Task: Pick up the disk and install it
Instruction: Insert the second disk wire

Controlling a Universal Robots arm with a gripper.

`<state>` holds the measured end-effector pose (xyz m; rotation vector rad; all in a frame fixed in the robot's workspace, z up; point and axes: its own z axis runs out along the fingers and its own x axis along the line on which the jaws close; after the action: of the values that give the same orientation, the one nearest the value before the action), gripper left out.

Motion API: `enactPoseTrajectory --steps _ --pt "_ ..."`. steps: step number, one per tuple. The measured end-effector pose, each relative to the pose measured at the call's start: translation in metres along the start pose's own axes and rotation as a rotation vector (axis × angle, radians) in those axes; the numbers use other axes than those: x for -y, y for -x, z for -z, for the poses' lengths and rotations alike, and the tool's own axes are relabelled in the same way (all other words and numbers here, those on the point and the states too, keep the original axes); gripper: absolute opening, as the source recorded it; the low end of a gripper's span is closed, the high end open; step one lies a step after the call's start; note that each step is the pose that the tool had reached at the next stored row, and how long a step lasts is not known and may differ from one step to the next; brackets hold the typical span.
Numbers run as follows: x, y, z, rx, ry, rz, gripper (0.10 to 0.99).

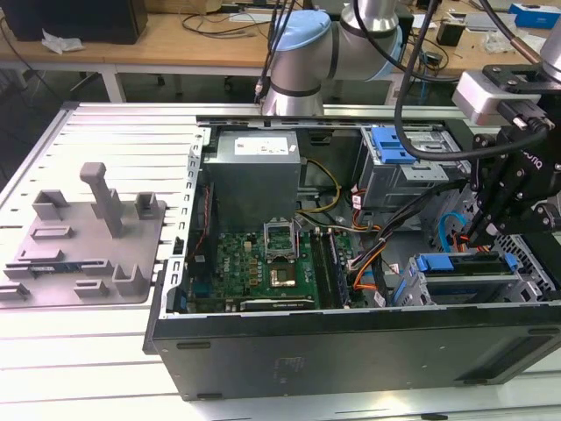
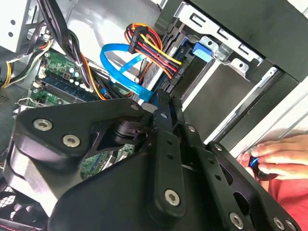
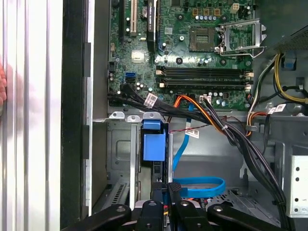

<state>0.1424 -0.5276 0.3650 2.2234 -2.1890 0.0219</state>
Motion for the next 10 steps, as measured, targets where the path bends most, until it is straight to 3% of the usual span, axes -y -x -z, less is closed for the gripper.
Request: enactPoseTrajectory --steps 7,10 --pt "0.0016 -0.0001 -0.0002 0.0001 0.0 0.0 0.161" --pt "0.0031 -0.0023 -0.0091 0.0001 0.0 -0.018 0.161"
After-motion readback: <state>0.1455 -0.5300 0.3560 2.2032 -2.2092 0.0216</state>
